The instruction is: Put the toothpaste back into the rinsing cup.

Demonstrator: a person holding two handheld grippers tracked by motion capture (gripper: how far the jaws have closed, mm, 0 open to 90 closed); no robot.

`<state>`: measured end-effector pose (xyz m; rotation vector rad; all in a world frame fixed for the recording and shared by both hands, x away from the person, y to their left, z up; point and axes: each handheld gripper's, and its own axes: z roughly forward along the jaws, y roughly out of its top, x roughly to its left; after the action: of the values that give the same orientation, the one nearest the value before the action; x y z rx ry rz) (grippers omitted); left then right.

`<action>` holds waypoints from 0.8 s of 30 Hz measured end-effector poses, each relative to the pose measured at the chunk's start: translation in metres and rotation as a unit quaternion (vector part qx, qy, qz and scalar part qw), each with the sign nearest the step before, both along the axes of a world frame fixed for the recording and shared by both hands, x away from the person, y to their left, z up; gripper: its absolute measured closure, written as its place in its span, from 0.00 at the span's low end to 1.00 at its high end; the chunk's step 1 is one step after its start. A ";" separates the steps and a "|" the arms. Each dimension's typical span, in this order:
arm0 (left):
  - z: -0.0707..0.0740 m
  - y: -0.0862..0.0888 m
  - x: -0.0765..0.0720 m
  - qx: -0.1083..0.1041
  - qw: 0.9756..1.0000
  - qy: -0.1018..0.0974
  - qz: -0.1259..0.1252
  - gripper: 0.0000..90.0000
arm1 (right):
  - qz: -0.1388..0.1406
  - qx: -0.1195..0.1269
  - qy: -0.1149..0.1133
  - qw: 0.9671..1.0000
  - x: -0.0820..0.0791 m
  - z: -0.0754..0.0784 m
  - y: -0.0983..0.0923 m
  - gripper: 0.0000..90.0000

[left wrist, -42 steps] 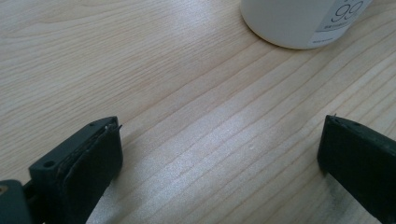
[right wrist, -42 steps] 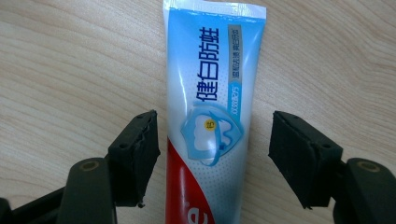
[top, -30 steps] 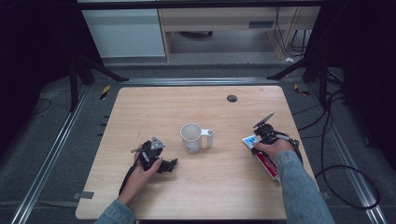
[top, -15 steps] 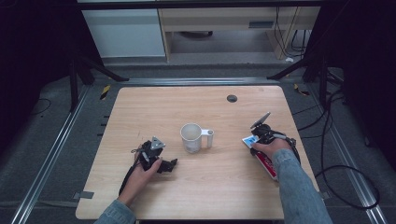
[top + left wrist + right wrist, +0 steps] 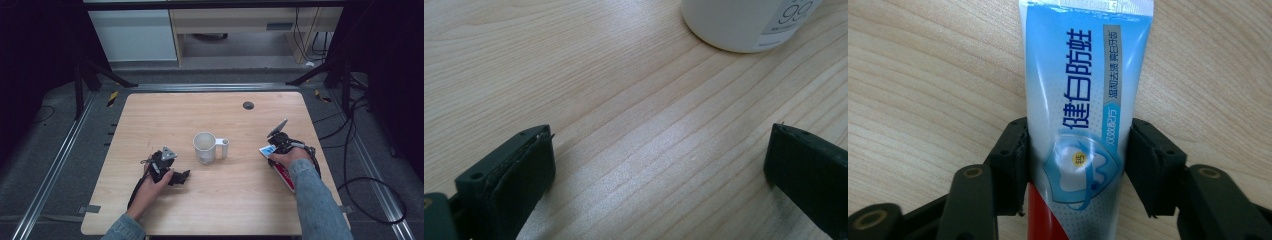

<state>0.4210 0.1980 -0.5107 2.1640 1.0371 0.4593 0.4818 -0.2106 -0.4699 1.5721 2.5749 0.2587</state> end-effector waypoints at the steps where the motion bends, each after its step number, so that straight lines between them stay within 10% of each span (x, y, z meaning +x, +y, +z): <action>1: 0.000 0.000 0.000 0.000 1.000 0.000 0.000 0.00 | 0.000 0.000 0.000 1.000 0.000 0.000 0.000 0.55; 24: 0.000 0.000 0.000 0.000 1.000 0.000 0.000 0.00 | 0.003 0.018 -0.007 1.000 -0.005 0.010 -0.006 0.79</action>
<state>0.4211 0.1979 -0.5107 2.1643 1.0363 0.4591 0.4773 -0.2164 -0.4599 1.5682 2.5798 0.3157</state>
